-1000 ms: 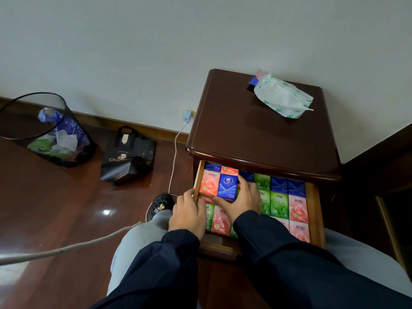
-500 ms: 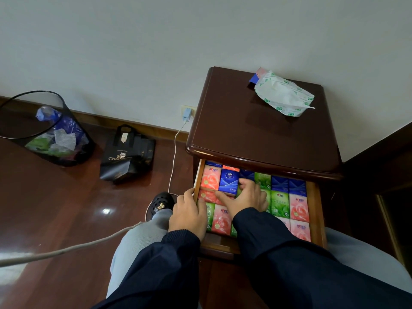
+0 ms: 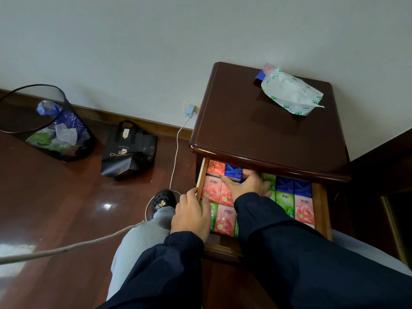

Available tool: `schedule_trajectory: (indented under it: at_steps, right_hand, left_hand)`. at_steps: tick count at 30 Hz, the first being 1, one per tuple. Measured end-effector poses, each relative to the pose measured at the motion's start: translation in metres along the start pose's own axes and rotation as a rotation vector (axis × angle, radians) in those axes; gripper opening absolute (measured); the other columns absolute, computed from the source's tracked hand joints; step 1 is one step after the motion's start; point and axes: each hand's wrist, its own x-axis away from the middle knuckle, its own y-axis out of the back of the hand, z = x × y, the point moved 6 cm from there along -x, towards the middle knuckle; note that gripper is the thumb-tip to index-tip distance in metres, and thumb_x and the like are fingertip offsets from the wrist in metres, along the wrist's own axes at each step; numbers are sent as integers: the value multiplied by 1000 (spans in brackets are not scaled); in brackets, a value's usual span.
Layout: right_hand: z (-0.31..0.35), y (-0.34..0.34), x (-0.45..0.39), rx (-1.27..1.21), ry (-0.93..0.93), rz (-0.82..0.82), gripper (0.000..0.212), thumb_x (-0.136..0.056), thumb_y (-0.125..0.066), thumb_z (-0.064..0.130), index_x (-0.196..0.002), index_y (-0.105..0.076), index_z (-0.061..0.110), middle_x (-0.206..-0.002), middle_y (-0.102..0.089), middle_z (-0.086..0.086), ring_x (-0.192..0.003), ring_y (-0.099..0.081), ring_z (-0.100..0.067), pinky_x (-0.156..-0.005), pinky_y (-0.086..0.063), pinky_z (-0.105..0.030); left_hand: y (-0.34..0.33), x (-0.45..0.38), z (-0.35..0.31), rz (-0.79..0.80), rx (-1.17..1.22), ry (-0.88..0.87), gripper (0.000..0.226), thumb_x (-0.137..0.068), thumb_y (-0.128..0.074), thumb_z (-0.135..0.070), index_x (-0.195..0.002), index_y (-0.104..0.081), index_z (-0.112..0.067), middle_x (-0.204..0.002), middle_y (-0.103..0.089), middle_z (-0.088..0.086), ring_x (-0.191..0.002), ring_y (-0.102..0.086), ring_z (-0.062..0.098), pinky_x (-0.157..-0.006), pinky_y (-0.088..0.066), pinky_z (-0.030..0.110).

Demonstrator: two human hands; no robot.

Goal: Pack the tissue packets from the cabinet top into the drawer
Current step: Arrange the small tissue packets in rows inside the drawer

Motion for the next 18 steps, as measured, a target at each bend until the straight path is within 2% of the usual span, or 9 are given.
schedule_trajectory:
  at_steps: [3,6,8,10,11,13,16,18]
  right_hand:
    - [3,3,3,51,-9,55,76,-49,-67,88,-102,-59,34,-107,-65,6,-112,-48,-26,-93,-35,-44]
    - [5,19,15,68,-41,38,92,-49,-73,85,-115,-53,23,-119,-57,-3,-121,-47,-29,-101,-37,-46]
    - [3,36,27,-2,-26,16,79,-56,-74,80,-112,-53,28,-116,-56,3,-118,-47,-25,-99,-36,-43]
    - [0,52,35,-50,50,40,49,-69,-63,79,-91,-55,35,-93,-59,17,-104,-47,-17,-93,-32,-39]
    - [1,61,36,-53,114,53,43,-76,-56,76,-79,-55,34,-79,-58,18,-97,-46,-15,-89,-30,-37]
    - [7,86,30,-74,251,34,45,-86,-49,68,-65,-52,28,-64,-53,15,-88,-41,-12,-85,-25,-35]
    - [24,132,3,-178,430,-102,35,-94,-58,48,-67,-51,27,-67,-51,14,-84,-43,-15,-81,-33,-37]
    - [33,158,-23,-290,502,-183,19,-94,-66,31,-79,-60,21,-81,-53,11,-84,-48,-20,-82,-44,-43]
  left_hand:
    - [1,1,-1,4,5,2,44,-103,-36,-44,-143,-39,-25,-138,-49,0,-122,-51,20,-99,-46,41]
    - [6,5,-6,-47,21,-13,43,-102,-44,-39,-141,-42,-22,-136,-50,2,-121,-51,21,-101,-44,39]
    - [16,8,-15,-156,8,-61,42,-98,-53,-32,-138,-46,-22,-133,-50,2,-119,-50,22,-99,-41,38]
    - [27,5,-36,-259,5,-135,41,-93,-58,-27,-133,-51,-24,-130,-50,2,-115,-48,23,-96,-39,39]
    - [32,1,-50,-292,14,-181,40,-91,-59,-25,-131,-52,-25,-129,-50,1,-114,-47,22,-96,-38,39]
    - [38,-13,-85,-322,27,-290,39,-90,-59,-23,-128,-53,-28,-127,-49,-2,-113,-46,20,-95,-38,40]
    - [38,-38,-138,-276,76,-471,33,-93,-58,-21,-125,-57,-25,-125,-52,0,-113,-50,23,-96,-41,42]
    - [29,-56,-162,-212,63,-518,35,-94,-58,-25,-129,-56,-24,-130,-52,1,-117,-50,27,-98,-40,42]
